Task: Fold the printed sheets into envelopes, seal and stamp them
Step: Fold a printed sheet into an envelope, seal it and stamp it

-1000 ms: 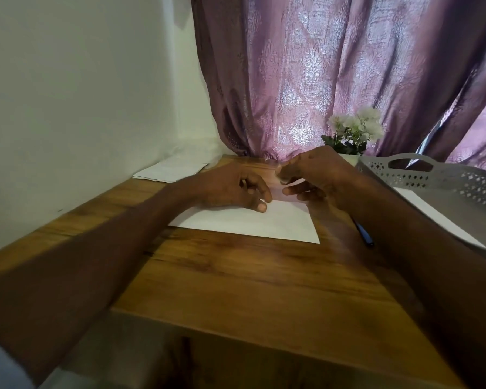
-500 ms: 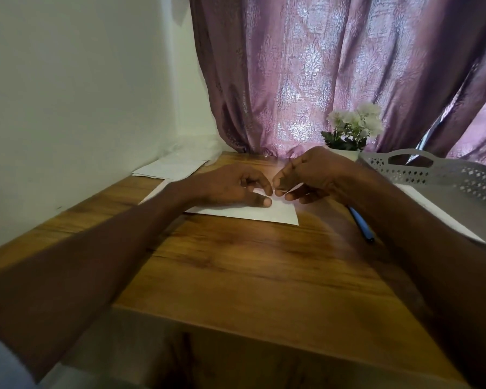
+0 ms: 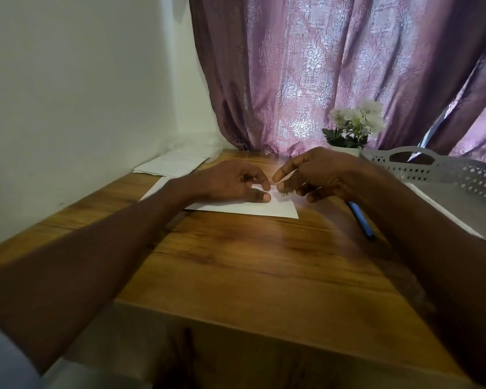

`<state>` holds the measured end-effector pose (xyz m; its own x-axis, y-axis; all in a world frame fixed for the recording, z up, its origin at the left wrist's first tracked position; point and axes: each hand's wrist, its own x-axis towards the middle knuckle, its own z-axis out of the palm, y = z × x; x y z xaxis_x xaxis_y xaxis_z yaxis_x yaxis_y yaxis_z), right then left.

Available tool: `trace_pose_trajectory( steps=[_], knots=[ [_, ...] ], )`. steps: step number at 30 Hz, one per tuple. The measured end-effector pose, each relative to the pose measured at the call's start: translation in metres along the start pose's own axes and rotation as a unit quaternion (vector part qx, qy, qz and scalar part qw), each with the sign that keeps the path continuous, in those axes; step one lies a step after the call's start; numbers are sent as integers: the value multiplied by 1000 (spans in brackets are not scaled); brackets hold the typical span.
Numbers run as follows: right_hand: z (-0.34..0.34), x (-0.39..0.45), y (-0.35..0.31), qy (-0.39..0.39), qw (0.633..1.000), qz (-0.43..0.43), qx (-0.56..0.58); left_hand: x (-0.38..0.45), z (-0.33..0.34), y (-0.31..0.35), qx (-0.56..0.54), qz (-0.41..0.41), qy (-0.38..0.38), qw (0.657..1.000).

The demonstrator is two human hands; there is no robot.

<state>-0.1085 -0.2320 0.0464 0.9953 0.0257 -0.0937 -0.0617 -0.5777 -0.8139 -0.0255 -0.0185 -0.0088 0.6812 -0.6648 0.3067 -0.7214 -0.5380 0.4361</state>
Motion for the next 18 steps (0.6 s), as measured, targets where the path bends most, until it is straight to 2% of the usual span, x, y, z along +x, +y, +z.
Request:
trace_pose_trajectory(
  steps=[5, 12, 18],
  knots=[
    [4, 3, 3, -47, 999, -9, -9, -2, -2, -1, -1, 2, 13, 1000],
    [-2, 6, 5, -98, 990, -25, -97, -1, -1, -1, -5, 1, -1, 1000],
    [-11, 8, 7, -145, 985, -21, -87, 0, -1, -1, -6, -4, -1, 1000]
  ],
)
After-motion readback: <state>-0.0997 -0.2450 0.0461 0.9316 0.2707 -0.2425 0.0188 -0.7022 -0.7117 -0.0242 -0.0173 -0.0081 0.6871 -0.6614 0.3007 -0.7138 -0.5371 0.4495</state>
